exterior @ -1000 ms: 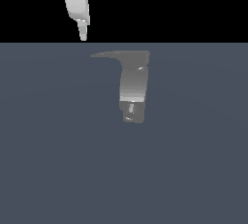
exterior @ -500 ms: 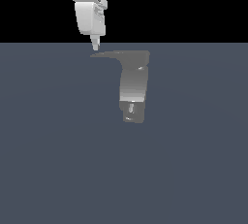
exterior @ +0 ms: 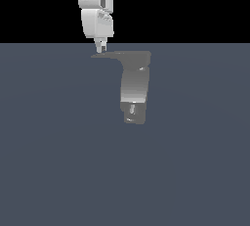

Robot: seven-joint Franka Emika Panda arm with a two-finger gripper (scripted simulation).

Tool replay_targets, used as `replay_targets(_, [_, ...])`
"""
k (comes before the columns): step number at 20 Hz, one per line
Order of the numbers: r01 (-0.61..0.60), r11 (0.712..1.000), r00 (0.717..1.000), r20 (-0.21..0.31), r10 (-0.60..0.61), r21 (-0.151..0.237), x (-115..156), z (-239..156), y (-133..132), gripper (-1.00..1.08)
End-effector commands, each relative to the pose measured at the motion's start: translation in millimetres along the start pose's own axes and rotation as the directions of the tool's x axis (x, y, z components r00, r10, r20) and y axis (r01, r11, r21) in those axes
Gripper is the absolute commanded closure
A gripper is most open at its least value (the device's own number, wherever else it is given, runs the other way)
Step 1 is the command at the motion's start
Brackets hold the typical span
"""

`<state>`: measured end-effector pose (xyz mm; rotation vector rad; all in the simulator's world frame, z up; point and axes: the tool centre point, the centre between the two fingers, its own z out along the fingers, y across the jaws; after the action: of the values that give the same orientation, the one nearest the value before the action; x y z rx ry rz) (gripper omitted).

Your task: Turn on the faucet by rotating a designated handle.

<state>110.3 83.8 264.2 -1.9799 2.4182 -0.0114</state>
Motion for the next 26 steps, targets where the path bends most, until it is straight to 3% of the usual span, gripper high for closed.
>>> replay_targets(1, [-0.035,0.999,0.999,-0.010,0.035,-0.015,13,15,-6,1.08])
replay_targets(12, [-0.041,0.999,0.999,-0.009,0.041,-0.016,14,15,-7,1.08])
replay_targets(26, [-0.041,0.999,0.999,-0.009,0.041,-0.016,11,15,30,1.08])
